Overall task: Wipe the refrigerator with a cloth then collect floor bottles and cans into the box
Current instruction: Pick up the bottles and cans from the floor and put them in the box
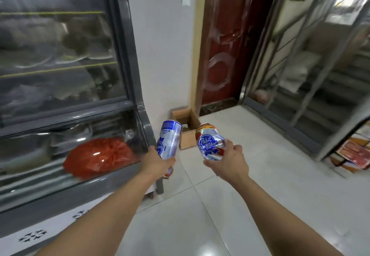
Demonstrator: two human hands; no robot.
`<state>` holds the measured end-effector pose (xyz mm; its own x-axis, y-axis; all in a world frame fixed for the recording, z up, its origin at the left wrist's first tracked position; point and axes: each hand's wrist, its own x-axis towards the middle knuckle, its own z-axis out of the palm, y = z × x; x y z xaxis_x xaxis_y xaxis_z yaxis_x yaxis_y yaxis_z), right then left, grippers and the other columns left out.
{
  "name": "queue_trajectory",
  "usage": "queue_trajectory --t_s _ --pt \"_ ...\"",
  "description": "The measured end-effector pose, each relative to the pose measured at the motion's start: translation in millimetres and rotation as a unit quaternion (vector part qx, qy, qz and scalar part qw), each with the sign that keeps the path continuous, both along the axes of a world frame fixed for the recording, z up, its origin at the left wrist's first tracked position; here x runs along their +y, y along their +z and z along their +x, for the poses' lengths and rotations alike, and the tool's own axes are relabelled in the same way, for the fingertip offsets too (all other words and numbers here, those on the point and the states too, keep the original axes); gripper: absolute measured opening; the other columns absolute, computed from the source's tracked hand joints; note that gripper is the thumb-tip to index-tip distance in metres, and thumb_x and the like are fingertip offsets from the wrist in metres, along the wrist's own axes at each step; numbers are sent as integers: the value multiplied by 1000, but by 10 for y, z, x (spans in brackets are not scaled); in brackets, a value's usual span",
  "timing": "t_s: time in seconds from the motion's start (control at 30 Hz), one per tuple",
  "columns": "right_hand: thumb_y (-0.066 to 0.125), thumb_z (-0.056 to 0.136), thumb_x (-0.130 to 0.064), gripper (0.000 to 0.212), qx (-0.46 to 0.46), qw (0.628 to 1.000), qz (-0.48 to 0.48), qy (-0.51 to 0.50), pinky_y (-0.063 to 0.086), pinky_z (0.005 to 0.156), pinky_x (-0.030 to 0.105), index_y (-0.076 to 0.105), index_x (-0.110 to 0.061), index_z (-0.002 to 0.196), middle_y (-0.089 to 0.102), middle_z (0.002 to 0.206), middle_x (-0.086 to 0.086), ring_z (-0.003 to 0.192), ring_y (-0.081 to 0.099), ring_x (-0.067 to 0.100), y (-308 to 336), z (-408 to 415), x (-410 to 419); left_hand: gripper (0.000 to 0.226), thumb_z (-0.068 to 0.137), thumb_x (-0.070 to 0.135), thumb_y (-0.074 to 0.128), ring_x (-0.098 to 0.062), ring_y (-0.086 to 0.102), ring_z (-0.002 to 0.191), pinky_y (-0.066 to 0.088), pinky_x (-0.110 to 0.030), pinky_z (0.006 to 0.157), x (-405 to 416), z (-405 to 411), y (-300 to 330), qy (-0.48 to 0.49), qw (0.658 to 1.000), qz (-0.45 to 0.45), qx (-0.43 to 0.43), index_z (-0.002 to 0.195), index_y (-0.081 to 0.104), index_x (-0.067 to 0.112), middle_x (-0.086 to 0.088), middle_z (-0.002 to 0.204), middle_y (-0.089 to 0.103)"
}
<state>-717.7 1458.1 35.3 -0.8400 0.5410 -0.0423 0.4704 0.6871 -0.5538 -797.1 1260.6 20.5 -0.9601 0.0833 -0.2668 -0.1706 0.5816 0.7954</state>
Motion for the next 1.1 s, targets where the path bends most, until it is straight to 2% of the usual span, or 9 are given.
queue_trajectory --t_s 0.07,0.13,0.23,0.37,0.43,0.6,0.83,1.1 --pt "74 63 -57 92 -7 1000 -1 -18 51 80 33 30 -25 136 41 122 3 107 53 20 -11 -201 297 65 72 39 76 -18 60 86 46 -24 63 303 -268 -2 -24 1000 -13 -4 121 40 16 -3 107 56" --pt "74 62 -58 92 -12 999 -3 -32 52 81 33 30 -25 136 40 122 3 108 53 20 -31 -433 593 67 72 42 75 -16 60 86 45 -22 60 598 -540 -15 -40 999 -23 -3 123 40 17 -2 109 57" --pt "74 61 -58 92 -8 999 -8 -36 50 78 31 30 -25 135 40 122 3 108 53 20 -99 -868 1056 69 71 46 75 -17 61 89 49 -26 65 1063 -958 -39 -51 998 -44 4 123 40 18 -4 112 58" --pt "74 62 -59 93 -1 1000 -14 -17 47 75 28 30 -25 136 41 124 3 109 53 19 -194 -1520 1696 69 70 45 75 -23 62 93 54 -34 80 1696 -1507 -101 -28 998 -60 13 122 42 16 -6 113 59" --pt "74 62 -59 93 2 1000 -17 0 47 77 29 30 -24 136 41 125 4 110 53 19 -203 -1874 2044 67 69 44 75 -24 62 95 53 -34 83 2007 -1780 -121 -5 998 -61 11 121 43 14 -7 113 60" --pt "75 64 -58 93 -14 999 -21 44 41 74 27 29 -23 136 42 125 5 111 51 19 -195 -2697 2779 66 66 45 75 -22 63 90 51 -29 75 2625 -2329 -149 46 997 -61 1 119 47 16 -4 111 62" --pt "75 64 -57 94 -33 995 -31 92 42 74 26 29 -21 138 41 124 7 111 53 22 -364 -3782 3311 69 69 45 76 -20 63 91 53 -30 77 3057 -3197 -293 91 993 -73 -36 123 43 18 -3 113 61" --pt "76 64 -55 94 -79 992 -32 97 46 80 29 28 -21 137 40 124 7 112 51 22 -672 -5216 3692 70 71 50 73 -14 57 85 47 -25 69 3409 -4615 -784 112 990 -60 -59 123 42 16 -3 114 59"
